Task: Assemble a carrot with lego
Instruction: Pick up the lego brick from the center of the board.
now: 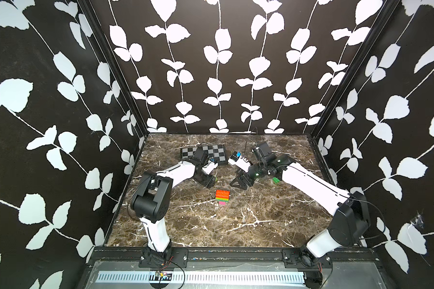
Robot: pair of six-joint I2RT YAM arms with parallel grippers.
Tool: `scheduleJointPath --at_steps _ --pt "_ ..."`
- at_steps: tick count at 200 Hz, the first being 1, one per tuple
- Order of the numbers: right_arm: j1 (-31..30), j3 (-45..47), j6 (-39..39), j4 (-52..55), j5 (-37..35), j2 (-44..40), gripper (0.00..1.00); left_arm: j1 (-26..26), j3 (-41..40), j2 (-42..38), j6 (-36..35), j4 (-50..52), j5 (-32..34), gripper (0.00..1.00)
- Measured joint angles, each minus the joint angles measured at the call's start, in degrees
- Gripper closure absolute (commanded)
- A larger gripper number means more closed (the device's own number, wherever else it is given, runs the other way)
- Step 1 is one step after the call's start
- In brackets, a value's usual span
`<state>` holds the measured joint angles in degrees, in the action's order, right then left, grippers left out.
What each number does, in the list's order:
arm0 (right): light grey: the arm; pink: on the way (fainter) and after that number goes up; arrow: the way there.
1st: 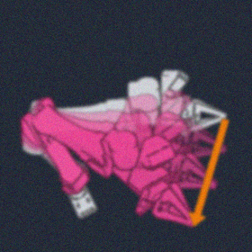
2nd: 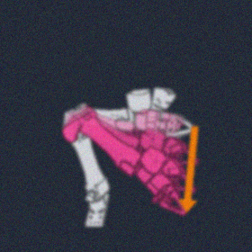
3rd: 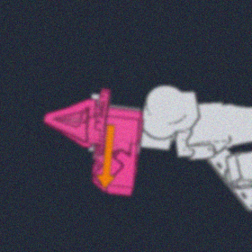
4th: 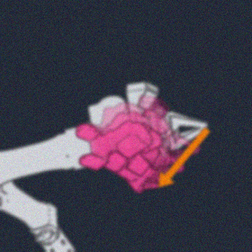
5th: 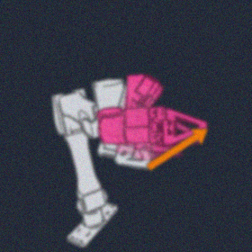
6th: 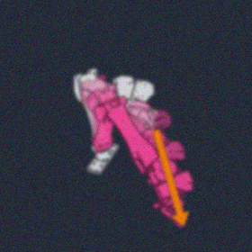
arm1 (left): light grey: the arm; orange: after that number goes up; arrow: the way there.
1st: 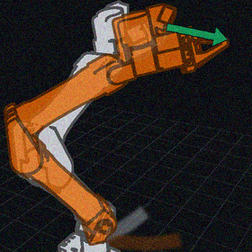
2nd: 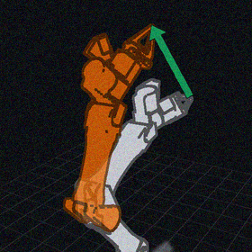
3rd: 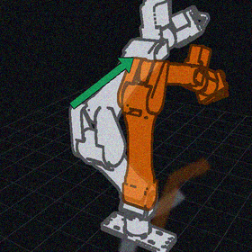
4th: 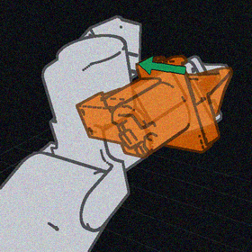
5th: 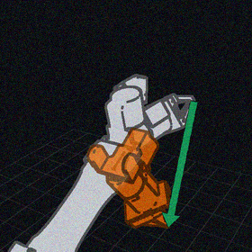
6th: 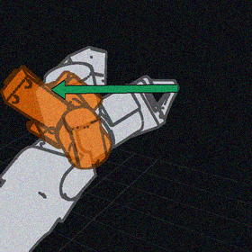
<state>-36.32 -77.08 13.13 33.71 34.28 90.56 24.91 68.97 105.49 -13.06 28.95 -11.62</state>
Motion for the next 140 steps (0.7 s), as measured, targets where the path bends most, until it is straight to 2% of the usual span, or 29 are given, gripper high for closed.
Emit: scheduleJointPath --at_steps 33,58,140 --pt "0.00 0.00 -1.09 0.00 -0.02 0.61 0.21 1.46 6.60 7.13 -3.65 2.01 2.14 0.40" --pt "0.00 0.00 -1.27 0.00 -0.17 0.61 0.22 1.55 10.49 9.53 -5.33 3.26 2.64 0.48" --pt "0.13 3.02 -2.91 -0.61 -1.81 0.50 0.23 1.53 12.44 10.64 -7.28 5.99 2.78 0.78"
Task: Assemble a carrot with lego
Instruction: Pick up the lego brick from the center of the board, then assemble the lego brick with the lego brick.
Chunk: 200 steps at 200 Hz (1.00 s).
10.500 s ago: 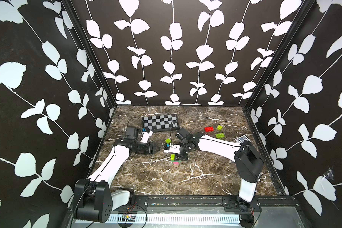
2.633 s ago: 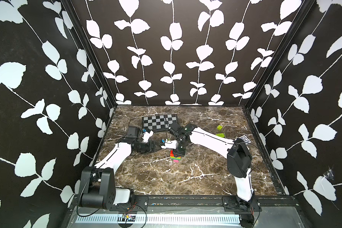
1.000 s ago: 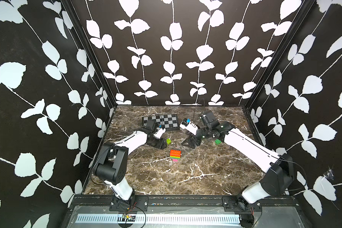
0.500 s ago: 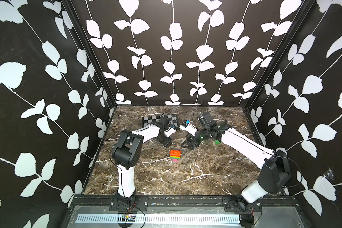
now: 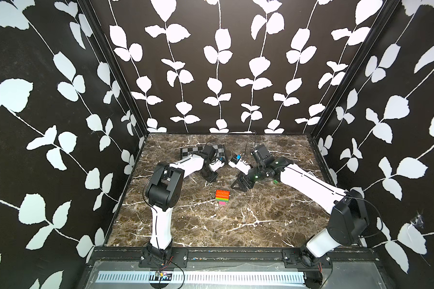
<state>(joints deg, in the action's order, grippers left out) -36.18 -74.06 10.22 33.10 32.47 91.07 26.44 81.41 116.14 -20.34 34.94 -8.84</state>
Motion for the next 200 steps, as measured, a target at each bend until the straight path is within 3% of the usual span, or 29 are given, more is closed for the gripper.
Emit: scheduleJointPath --at_steps 31,70,98,147,200 --pt "2.51 4.48 -5.18 -5.11 -1.77 -2.03 0.23 0.00 -1.86 -3.26 0.39 0.68 0.07 0.86" --pt "10.69 11.61 -14.49 -12.74 -5.70 -7.21 0.23 0.00 -2.82 -15.26 0.70 3.80 0.74 0.91" --pt "12.63 13.75 -17.75 -15.37 -8.94 -8.55 0.23 0.22 -2.82 -22.25 -2.58 8.85 -1.33 0.94" --pt "14.21 16.83 -19.08 -17.31 -11.34 -9.75 0.23 6.60 -4.85 -31.06 -23.93 19.52 -7.82 0.97" --pt "16.63 20.41 -19.08 -19.12 -11.74 -11.78 0.23 8.57 -4.52 -28.89 -41.64 25.20 -17.90 0.98"
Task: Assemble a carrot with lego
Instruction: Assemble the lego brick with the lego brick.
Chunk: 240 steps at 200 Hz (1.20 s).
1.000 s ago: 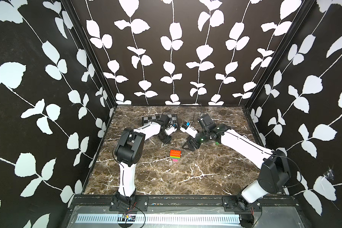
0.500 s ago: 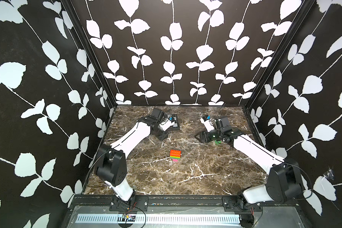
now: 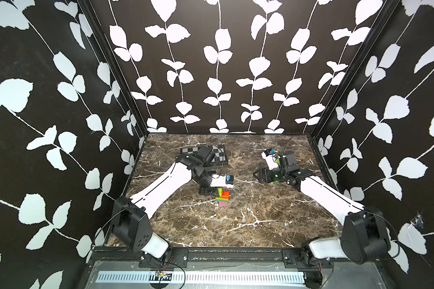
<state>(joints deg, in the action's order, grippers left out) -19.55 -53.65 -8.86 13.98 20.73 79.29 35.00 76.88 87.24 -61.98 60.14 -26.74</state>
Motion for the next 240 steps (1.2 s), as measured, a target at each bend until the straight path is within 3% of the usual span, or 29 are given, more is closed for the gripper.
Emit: scheduleJointPath --at_steps 74,240 --pt "1.03 0.90 0.04 -0.07 0.15 -0.52 0.24 1.84 7.85 12.57 -6.29 3.08 0.42 0.96" --pt "1.25 0.90 0.09 -0.07 2.12 -0.52 0.26 3.52 9.27 15.56 -2.29 2.49 6.54 0.90"
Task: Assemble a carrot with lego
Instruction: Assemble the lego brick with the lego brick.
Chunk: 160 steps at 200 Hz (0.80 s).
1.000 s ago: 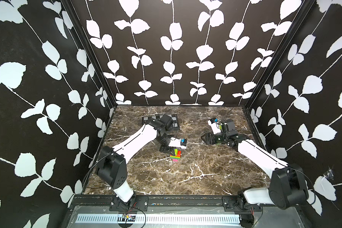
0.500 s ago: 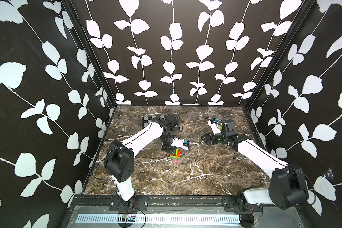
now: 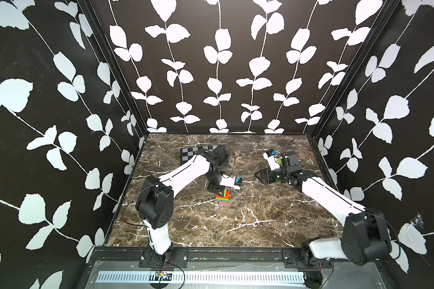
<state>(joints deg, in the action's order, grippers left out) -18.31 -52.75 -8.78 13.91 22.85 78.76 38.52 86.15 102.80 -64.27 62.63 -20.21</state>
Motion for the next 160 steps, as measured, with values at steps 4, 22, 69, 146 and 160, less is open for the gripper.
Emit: scheduleJointPath --at_steps 4,22,69,146,160 --pt "0.00 0.00 0.00 0.00 0.04 0.02 0.26 0.04 0.02 0.00 0.04 0.00 0.09 0.90" --pt "0.00 0.00 0.02 -0.02 0.11 0.11 0.26 0.13 0.02 0.00 0.48 -0.04 0.35 0.90" --pt "0.00 0.00 0.07 0.00 0.13 0.26 0.26 0.79 -0.26 0.04 2.14 -0.31 2.21 0.92" --pt "0.04 0.00 0.07 0.00 0.13 0.35 0.27 0.96 -3.65 -1.73 3.93 -3.21 3.56 1.00" --pt "0.11 0.00 0.07 0.00 0.13 0.35 0.27 1.29 -3.87 -1.79 4.09 -3.39 3.80 1.00"
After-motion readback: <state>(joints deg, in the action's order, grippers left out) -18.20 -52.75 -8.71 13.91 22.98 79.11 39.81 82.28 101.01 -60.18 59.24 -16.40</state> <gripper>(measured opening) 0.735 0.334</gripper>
